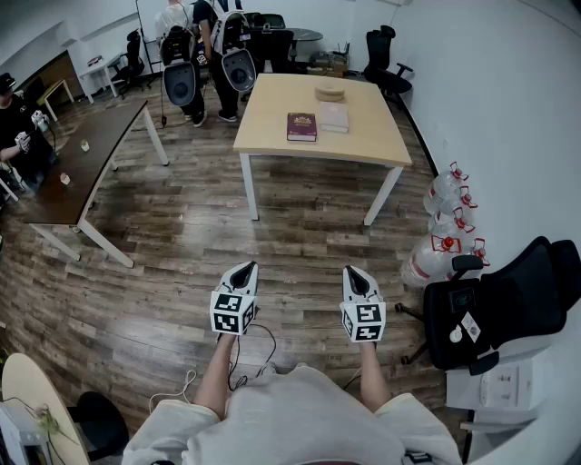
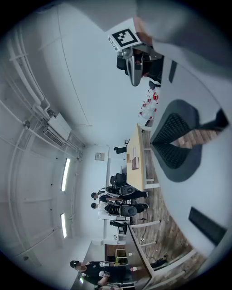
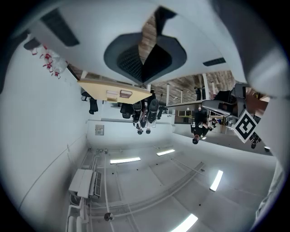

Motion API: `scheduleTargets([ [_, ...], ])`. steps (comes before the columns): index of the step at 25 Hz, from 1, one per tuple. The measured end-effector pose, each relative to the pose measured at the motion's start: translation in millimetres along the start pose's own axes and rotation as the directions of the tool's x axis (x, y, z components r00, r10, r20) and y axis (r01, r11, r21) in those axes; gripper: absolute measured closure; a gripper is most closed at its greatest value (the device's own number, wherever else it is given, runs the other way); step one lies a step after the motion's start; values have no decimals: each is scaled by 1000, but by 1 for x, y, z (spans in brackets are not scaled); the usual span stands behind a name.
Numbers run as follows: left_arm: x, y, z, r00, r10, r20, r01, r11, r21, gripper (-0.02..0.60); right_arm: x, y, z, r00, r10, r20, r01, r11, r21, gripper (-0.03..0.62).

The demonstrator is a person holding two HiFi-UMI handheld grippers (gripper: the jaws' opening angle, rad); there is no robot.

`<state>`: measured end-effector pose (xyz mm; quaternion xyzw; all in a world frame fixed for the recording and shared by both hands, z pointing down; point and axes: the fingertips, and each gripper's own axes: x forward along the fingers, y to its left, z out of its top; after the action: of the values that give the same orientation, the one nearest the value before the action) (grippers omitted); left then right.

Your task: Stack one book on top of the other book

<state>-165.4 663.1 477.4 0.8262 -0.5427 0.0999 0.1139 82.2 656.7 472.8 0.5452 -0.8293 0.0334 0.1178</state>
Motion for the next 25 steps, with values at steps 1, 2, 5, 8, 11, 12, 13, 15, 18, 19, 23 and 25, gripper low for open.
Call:
scheduleTargets([
  [1, 0, 0, 0, 1000, 0, 1, 0, 1000, 0, 571, 0, 0, 0, 1000, 0, 0, 0, 1000, -1, 591],
  [2, 1, -1, 0, 1000, 0, 1, 0, 1000, 1, 571, 0, -1, 0, 1000, 1, 1, -1, 1000, -3, 591],
  [5, 2, -1, 1, 1000, 1, 2, -1, 1000, 1, 572, 1, -2, 1, 1000, 3, 3, -3, 1000, -4, 591],
  [8, 4, -1, 2, 1000, -2, 4, 2, 1000, 0, 571, 1, -2, 2, 1000, 4, 2, -4, 1000, -7, 591],
  [11, 4, -3, 2, 1000, -3, 8, 3, 1000, 3, 571, 0, -3, 4, 1000, 5, 18, -5, 1000, -2, 591],
  [12, 4, -3, 3, 1000, -2, 11, 1, 1000, 8, 571, -1, -3, 6, 1000, 3, 31, -4, 1000, 4, 591],
  [13, 4, -3, 3, 1000, 1, 14, -1, 1000, 17, 571, -1, -4, 8, 999, -1, 47, 0, 1000, 10, 591],
  [15, 5, -6, 1, 1000, -20, 23, 19, 999, 27, 545, 2, -1, 12, 997, 20, 70, -22, 1000, 18, 544],
  [18, 9, -17, 0, 995, -92, 47, 92, 996, 4, 285, 9, 11, 14, 991, 100, 86, -102, 995, 15, 140],
  [19, 10, -21, -1, 993, -104, 51, 103, 995, 7, 253, 8, 12, 14, 990, 107, 89, -109, 994, 12, 116],
  [23, 13, -26, -3, 992, -118, 44, 117, 993, 10, 235, 8, 16, 8, 990, 119, 82, -121, 992, 19, 98],
  [25, 15, -27, -4, 993, -111, 40, 111, 994, 12, 235, 9, 17, 5, 990, 126, 71, -127, 992, 11, 98],
])
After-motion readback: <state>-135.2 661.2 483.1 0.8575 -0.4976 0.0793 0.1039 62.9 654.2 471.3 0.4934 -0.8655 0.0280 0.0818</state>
